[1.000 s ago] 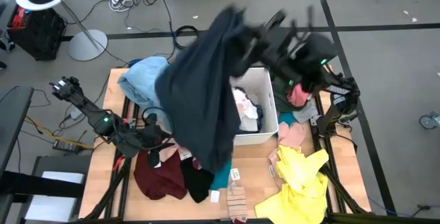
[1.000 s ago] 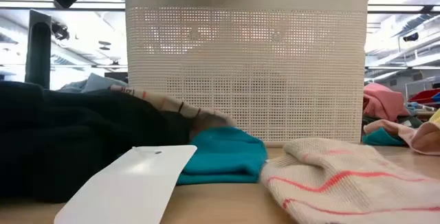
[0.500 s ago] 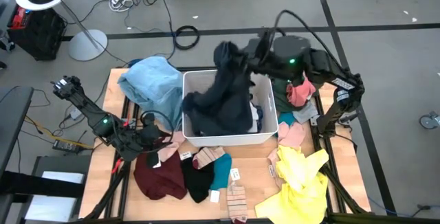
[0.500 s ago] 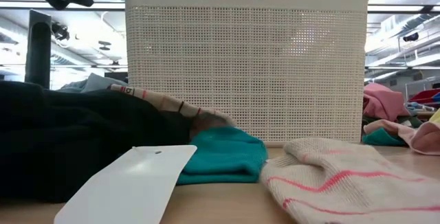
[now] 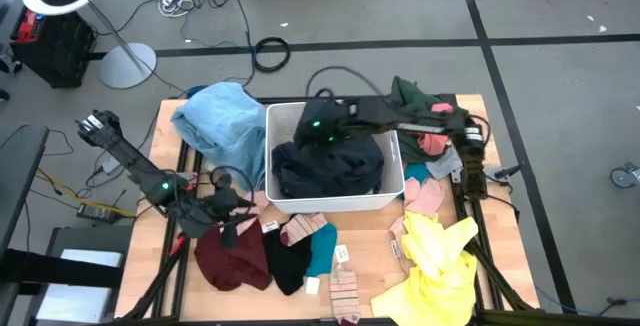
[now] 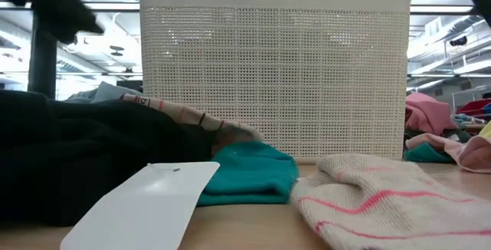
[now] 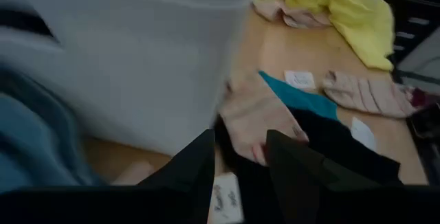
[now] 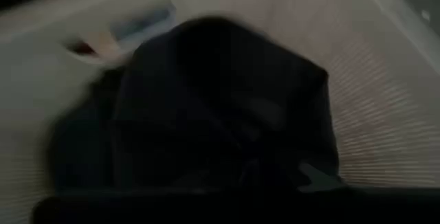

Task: Sort clothes
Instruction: Put the black pants into the laundry bin

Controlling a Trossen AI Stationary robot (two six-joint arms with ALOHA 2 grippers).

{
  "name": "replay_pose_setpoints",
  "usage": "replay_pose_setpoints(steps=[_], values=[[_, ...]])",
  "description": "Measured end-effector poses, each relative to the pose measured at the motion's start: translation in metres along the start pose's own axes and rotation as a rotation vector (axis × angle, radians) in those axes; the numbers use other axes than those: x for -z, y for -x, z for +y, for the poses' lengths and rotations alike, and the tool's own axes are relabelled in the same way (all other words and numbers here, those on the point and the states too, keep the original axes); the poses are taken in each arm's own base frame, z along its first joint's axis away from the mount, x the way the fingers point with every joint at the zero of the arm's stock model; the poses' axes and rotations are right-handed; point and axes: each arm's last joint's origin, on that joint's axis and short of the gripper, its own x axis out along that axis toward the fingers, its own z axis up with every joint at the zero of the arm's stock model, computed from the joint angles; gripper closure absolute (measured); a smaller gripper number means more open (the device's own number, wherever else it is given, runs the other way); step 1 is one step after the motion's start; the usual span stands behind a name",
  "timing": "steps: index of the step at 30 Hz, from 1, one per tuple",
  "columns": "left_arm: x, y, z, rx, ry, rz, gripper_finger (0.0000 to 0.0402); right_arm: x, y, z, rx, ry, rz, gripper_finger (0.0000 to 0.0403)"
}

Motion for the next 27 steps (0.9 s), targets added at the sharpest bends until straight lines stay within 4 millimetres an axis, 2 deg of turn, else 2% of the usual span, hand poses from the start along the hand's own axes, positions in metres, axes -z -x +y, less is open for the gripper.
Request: replay_pose_setpoints(steps=[4,7,11,14,16,19,23,27], values=[[0.024,-0.011,0.004,0.037,0.083,-0.008,0.0265,0.020,-0.055,-0.006,0.053,-0.011,0.139,0.0303],[0.035,-0.014,0.007,0.062,0.111,0.018,0.0265,0.033,-0.089,-0.013,0.069,-0.050,0.231,0.0267],[0.039,-0.014,0.009,0.052,0.120,0.047,0.0265,0.042,-0.119,-0.017,-0.009,-0.077,0.311,0.0217],[0.043,-0.014,0.012,0.021,0.116,0.082,0.0265,0.044,-0.128,-0.018,-0.061,-0.091,0.338,0.0184],[0.048,-0.014,0.018,-0.023,0.126,0.133,0.0265,0.043,-0.125,-0.021,-0.078,-0.100,0.337,0.0168],[0.055,-0.012,0.025,-0.094,0.157,0.197,0.0265,0.037,-0.107,-0.022,-0.103,-0.102,0.317,0.0151],[0.059,-0.011,0.029,-0.118,0.177,0.258,0.0265,0.022,-0.058,-0.017,-0.157,-0.087,0.252,0.0143],[0.065,-0.010,0.032,-0.137,0.179,0.356,0.0265,0.017,-0.006,-0.010,-0.170,-0.058,0.169,0.0145]])
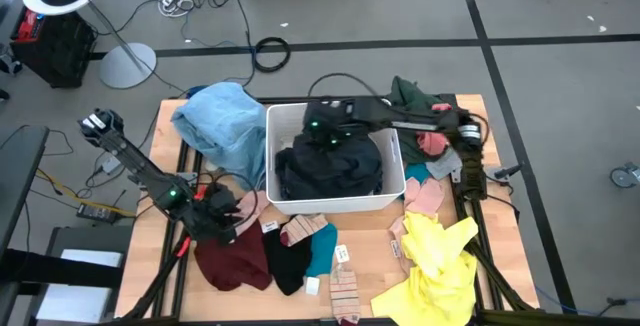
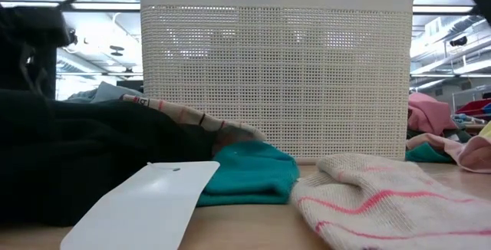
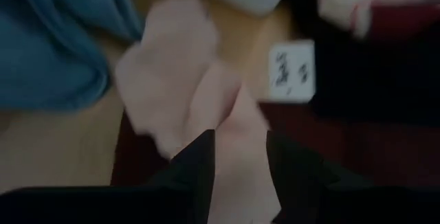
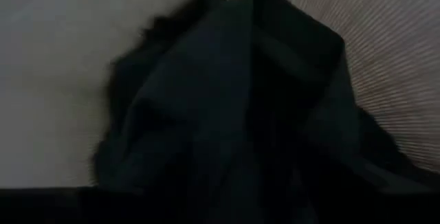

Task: Sort clothes
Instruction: Put the black pants into the laundry bin, then put the pink sock into the laundry bin

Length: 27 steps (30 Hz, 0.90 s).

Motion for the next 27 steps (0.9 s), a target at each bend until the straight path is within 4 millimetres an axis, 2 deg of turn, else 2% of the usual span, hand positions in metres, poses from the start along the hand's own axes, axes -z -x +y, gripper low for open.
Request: replay_pose_setpoints(steps=[4,9,11,14,16,20,24,27], values=[[0.007,-0.003,0.007,-0.081,-0.009,0.094,0.0265,0.011,0.059,0.020,-0.001,0.041,-0.126,0.0150],[0.012,-0.008,0.007,-0.120,-0.023,0.175,0.0275,0.036,0.120,0.045,-0.022,0.064,-0.253,0.0156],[0.013,-0.009,0.006,-0.111,-0.016,0.202,0.0301,0.049,0.145,0.052,-0.032,0.061,-0.294,0.0157],[0.012,-0.009,0.003,-0.075,-0.010,0.214,0.0371,0.071,0.174,0.058,-0.009,0.038,-0.326,0.0161],[0.011,-0.009,0.001,-0.051,-0.006,0.205,0.0391,0.086,0.188,0.060,0.025,0.012,-0.336,0.0164],[0.002,0.000,-0.008,-0.025,-0.013,0.193,0.0399,0.113,0.208,0.064,0.090,-0.025,-0.334,0.0169],[-0.013,0.015,-0.018,-0.022,-0.045,0.161,0.0400,0.129,0.213,0.071,0.146,-0.012,-0.341,0.0172],[-0.026,0.029,-0.026,-0.025,-0.066,0.103,0.0400,0.130,0.211,0.075,0.168,-0.005,-0.365,0.0172]])
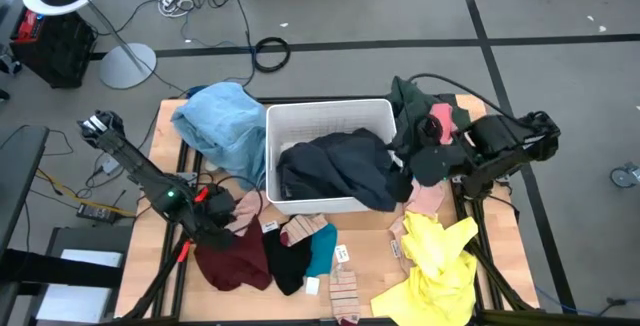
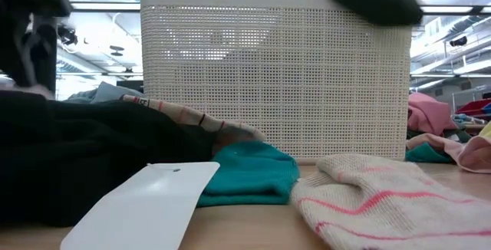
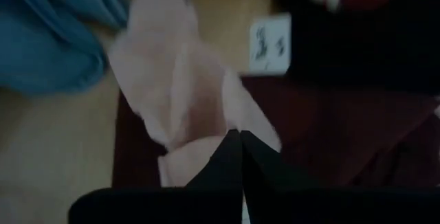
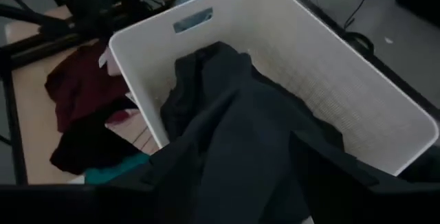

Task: Sort clothes
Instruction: Put the pink sock into the laundry bin

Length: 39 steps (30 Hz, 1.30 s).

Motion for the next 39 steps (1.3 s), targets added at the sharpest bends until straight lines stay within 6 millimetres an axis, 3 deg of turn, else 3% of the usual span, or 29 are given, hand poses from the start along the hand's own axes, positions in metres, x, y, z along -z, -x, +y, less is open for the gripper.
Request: replay_pose_setpoints(steps=[7,13,18,23,30,39], values=[[-0.028,0.036,-0.015,0.027,-0.053,-0.142,0.0401,0.004,-0.013,0.011,0.019,0.006,0.050,0.0172],[-0.050,0.072,-0.019,0.016,-0.086,-0.221,0.0401,0.023,-0.004,0.016,0.083,-0.008,0.115,0.0172],[-0.069,0.107,-0.019,-0.003,-0.121,-0.324,0.0401,0.046,0.006,0.032,0.052,-0.010,0.111,0.0172],[-0.089,0.139,-0.016,-0.015,-0.163,-0.436,0.0401,0.088,0.003,0.049,0.094,-0.035,0.110,0.0172],[-0.121,0.170,-0.009,-0.040,-0.207,-0.569,0.0401,0.159,-0.026,0.065,0.139,-0.120,0.139,0.0172],[-0.166,0.199,-0.009,-0.003,-0.290,-0.776,0.0401,0.230,-0.059,0.067,0.124,-0.314,0.158,0.0172]])
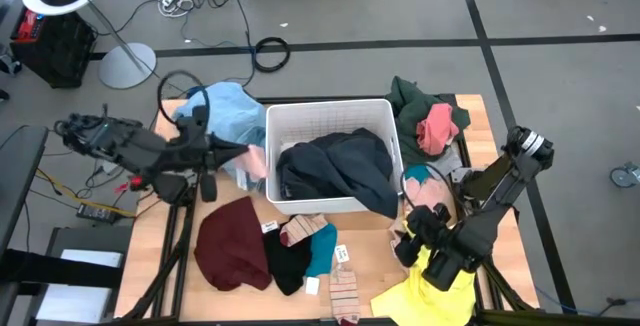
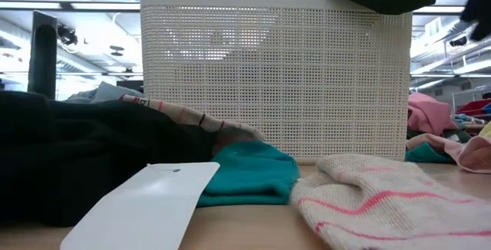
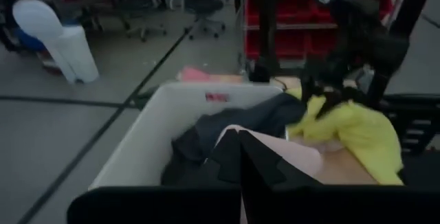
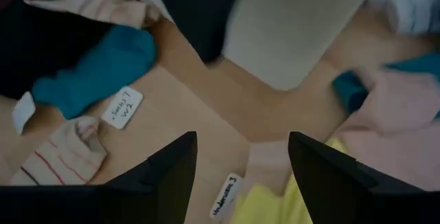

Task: Sort clothes
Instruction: Put the pink sock into the laundry bin, then put the brown patterned sock into the laundry bin

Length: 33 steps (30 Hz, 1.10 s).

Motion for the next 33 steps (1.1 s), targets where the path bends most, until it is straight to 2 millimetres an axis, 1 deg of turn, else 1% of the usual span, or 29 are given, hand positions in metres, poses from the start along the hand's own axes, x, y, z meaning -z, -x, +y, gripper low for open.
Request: replay_pose_setpoints(steps=[2,5,9,13,18,21,24,29,33], values=[[-0.005,-0.008,0.002,0.014,-0.038,0.006,0.0401,0.008,-0.008,-0.004,-0.004,-0.034,0.001,0.0172],[-0.012,-0.027,0.005,0.015,-0.064,0.033,0.0401,0.013,-0.016,-0.009,0.013,-0.083,-0.004,0.0172],[-0.014,-0.056,0.009,0.025,-0.088,0.089,0.0401,0.013,-0.023,-0.012,0.024,-0.124,-0.026,0.0172],[-0.012,-0.086,0.015,0.043,-0.080,0.137,0.0401,0.010,-0.025,-0.011,0.018,-0.137,-0.058,0.0172],[0.004,-0.120,0.014,0.077,-0.093,0.267,0.0397,0.010,-0.026,-0.009,-0.010,-0.124,-0.083,0.0172],[0.015,-0.138,0.011,0.072,-0.108,0.353,0.0390,0.010,-0.026,-0.007,-0.024,-0.102,-0.079,0.0172],[0.026,-0.157,0.006,0.067,-0.111,0.399,0.0379,0.010,-0.026,-0.006,-0.031,-0.097,-0.077,0.0172],[0.044,-0.188,0.001,0.068,-0.104,0.480,0.0344,0.010,-0.026,-0.006,-0.032,-0.089,-0.077,0.0172],[0.053,-0.203,0.004,0.070,-0.089,0.526,0.0310,0.011,-0.026,-0.003,-0.055,-0.084,-0.073,0.0172]])
